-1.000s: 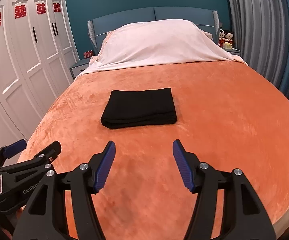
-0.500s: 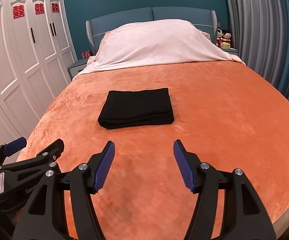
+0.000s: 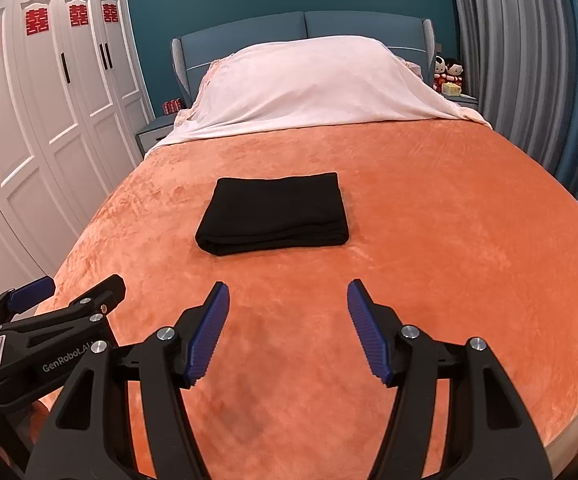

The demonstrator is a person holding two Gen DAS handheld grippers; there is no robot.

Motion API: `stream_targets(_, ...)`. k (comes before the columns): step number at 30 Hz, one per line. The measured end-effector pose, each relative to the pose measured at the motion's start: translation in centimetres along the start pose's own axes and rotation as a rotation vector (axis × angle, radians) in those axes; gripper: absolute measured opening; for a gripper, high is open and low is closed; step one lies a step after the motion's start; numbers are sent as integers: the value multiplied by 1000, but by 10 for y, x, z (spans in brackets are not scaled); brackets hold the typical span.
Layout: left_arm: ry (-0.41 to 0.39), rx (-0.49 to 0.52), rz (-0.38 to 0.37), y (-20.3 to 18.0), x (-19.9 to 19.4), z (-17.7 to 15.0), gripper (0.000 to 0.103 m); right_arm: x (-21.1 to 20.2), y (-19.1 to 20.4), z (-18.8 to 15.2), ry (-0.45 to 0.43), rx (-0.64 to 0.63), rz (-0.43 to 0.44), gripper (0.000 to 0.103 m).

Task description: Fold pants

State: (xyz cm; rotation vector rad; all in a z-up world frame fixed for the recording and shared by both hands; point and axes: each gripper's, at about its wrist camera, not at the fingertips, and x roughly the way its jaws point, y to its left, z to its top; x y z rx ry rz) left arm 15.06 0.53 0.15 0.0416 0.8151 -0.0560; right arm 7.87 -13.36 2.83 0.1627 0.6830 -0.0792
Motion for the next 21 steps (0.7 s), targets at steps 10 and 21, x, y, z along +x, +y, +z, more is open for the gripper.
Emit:
stream_targets(10,5,-8,-37,-3,7,-5,92,3,-3,-3,7,1,-6,60)
stream_targets(21,31,26,-13,-5,5,-18,92,-3,-7,-12,10,0,-29,69)
